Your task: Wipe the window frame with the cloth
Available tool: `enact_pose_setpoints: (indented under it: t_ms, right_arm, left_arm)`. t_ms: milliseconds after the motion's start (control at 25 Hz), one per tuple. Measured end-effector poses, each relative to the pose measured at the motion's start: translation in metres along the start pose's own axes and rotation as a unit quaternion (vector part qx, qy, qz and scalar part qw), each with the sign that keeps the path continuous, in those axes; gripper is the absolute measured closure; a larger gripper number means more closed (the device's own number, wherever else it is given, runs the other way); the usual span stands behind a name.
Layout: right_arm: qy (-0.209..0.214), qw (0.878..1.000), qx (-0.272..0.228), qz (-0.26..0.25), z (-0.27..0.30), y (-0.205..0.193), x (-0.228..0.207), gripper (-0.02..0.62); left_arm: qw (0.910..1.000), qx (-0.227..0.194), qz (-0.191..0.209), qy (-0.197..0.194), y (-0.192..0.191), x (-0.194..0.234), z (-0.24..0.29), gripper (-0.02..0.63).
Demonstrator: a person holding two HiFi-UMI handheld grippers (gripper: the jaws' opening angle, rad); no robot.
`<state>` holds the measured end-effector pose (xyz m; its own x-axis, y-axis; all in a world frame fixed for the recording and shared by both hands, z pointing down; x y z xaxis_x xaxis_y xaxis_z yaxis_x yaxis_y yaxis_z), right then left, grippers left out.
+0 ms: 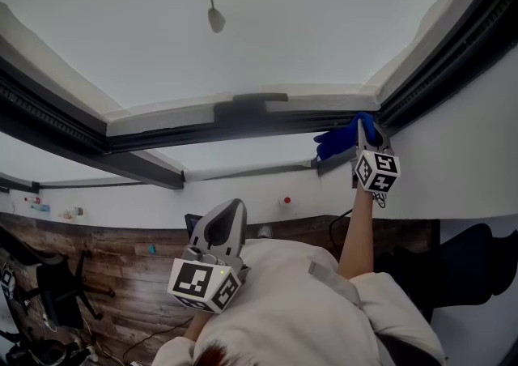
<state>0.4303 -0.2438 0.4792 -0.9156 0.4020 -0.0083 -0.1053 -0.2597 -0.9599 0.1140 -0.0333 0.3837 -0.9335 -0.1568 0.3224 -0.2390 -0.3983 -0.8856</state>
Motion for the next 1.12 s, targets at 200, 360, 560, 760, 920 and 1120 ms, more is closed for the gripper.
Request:
enact_pose_setpoints:
  t_ms: [200,360,560,760,920,1120]
  right_arm:
    - [-0.010,1.000,-0.002,0.003,-0.003,-0.001,-0.008,0.545]
    - [-0.017,1.000,-0.003,0.003,-0.005,0.000,-0.012,0.545]
    - [-0.023,1.000,-0.004,0.004,-0.006,-0.002,-0.019,0.545]
    - [-0.030,1.000,-0.003,0.007,-0.008,-0.002,-0.025,0.545]
    - [-0.034,0.999,-0.005,0.008,-0.009,-0.003,-0.029,0.545]
    - [-0.040,0.999,-0.004,0.010,-0.011,-0.003,-0.035,0.545]
  left_arm:
    - [1.0000,0.002,0.000,0.000,0.000,0.000,0.002,0.601]
    - [1.0000,0.003,0.000,-0.001,0.000,0.000,0.004,0.600]
    - [1.0000,0.006,-0.001,0.002,0.000,0.001,0.007,0.601]
    - [1.0000,0.007,0.000,0.003,0.000,0.000,0.010,0.600]
    - [1.0000,0.007,0.000,0.003,0.000,-0.001,0.012,0.601]
    - [1.0000,0.007,0.001,0.002,0.001,-0.001,0.013,0.600]
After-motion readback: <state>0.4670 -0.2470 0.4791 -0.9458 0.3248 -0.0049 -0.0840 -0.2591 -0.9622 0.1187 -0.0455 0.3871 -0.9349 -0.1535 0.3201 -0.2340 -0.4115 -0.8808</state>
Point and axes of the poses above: the fingertips, and each gripper's own axes: z forward along the fingers, x to its left, y out of its top, the point moved 1 cm from there along -z, backward along the fingers, and after that the axes turned 12 degrees about y, right-handed, at the moved point
